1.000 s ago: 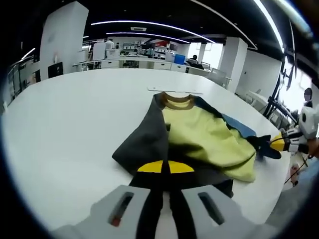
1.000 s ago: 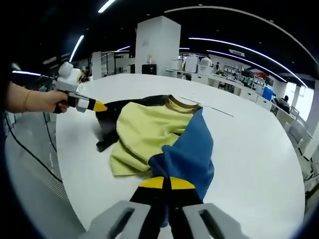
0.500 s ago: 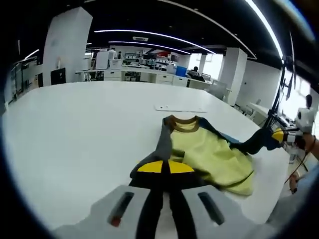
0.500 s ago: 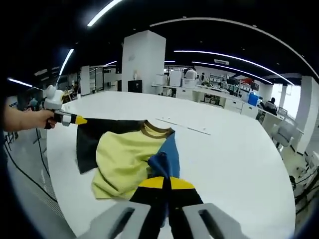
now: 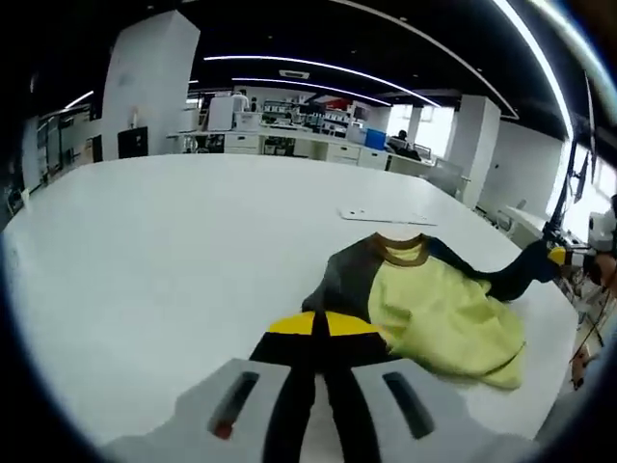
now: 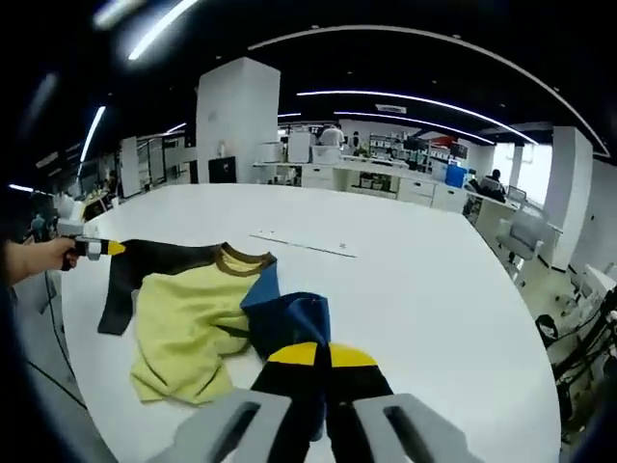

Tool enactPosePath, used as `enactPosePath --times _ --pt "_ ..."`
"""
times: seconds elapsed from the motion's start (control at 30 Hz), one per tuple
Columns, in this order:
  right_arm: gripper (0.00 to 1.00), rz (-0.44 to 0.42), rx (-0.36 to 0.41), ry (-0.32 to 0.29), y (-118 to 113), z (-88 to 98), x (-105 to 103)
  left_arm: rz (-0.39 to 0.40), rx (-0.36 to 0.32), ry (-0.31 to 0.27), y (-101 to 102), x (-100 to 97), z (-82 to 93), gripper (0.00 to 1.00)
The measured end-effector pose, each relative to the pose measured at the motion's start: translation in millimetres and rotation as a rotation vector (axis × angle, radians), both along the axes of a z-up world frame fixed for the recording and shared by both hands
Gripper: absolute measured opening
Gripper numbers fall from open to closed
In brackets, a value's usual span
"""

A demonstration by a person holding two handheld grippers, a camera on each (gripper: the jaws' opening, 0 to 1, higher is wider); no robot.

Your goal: Fold the garment on the visible template until the final outline fits inside the template.

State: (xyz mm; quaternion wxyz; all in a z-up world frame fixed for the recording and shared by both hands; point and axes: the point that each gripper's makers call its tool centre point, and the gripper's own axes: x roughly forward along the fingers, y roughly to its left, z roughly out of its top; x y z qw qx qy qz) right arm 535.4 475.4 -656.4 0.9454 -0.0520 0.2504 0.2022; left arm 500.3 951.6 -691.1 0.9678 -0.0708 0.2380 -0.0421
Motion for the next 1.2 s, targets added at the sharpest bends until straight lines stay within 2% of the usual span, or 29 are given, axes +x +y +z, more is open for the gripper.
enactPosePath --times 0.2,0.33,0.57,0.93,1.2 --pt "0.00 -0.073 0.054 0.035 -17 -10.4 13 0.015 0.030 0.030 15 13.9 -13.2 0.00" --pt "0.00 -0.158 0.157 0.088 -30 -21.8 19 -0.007 0.067 0.061 21 24.0 -26.7 0.00" --pt "0.00 -0.255 0.199 0.121 -58 -33.9 26 -0.030 0.118 0.103 26 37.1 -42.4 0.00" --pt "0.00 -0.305 0.178 0.151 -79 -52.8 35 -0.069 0.224 0.183 33 53.8 -67.3 0.00" --pt "0.00 -0.340 0.162 0.203 -92 -69.9 43 -0.064 0.265 0.185 47 67.0 -70.9 0.00"
